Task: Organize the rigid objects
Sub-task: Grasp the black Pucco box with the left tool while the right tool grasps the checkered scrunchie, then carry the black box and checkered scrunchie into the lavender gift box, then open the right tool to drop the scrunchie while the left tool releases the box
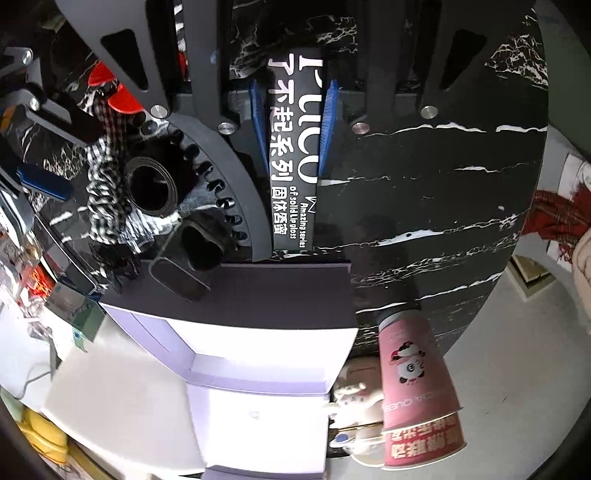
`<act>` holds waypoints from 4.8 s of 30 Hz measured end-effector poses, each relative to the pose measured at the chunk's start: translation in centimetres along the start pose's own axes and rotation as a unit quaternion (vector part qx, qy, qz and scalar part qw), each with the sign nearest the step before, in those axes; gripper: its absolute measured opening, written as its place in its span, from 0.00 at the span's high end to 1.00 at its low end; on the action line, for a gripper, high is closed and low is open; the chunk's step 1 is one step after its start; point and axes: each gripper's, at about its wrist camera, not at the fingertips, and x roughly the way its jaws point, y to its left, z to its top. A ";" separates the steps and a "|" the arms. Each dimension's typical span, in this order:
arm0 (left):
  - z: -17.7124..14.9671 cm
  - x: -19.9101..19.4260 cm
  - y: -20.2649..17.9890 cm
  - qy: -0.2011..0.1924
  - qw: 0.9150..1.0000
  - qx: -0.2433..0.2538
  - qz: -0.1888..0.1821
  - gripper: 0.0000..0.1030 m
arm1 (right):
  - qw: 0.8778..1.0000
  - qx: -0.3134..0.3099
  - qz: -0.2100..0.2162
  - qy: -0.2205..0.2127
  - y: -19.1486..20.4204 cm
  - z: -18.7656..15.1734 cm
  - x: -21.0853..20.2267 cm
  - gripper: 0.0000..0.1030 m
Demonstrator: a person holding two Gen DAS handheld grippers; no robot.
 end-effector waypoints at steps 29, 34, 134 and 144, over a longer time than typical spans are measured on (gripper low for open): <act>-1.2 -2.0 0.6 -0.010 1.000 -0.005 -0.002 0.75 | 0.998 0.020 0.056 0.004 -0.5 -1.0 -0.8 0.79; -1.0 -2.7 0.7 -0.015 1.000 -0.009 -0.005 0.75 | 0.999 0.018 0.049 0.003 -0.3 -0.8 -1.0 0.79; 23.7 8.6 -1.8 -0.022 0.997 0.073 -0.035 0.75 | 1.000 -0.018 0.008 0.024 -8.3 21.6 10.9 0.70; 24.1 9.4 -1.5 0.010 0.998 0.047 -0.039 0.75 | 1.000 -0.003 -0.013 0.020 -9.5 21.1 9.8 0.50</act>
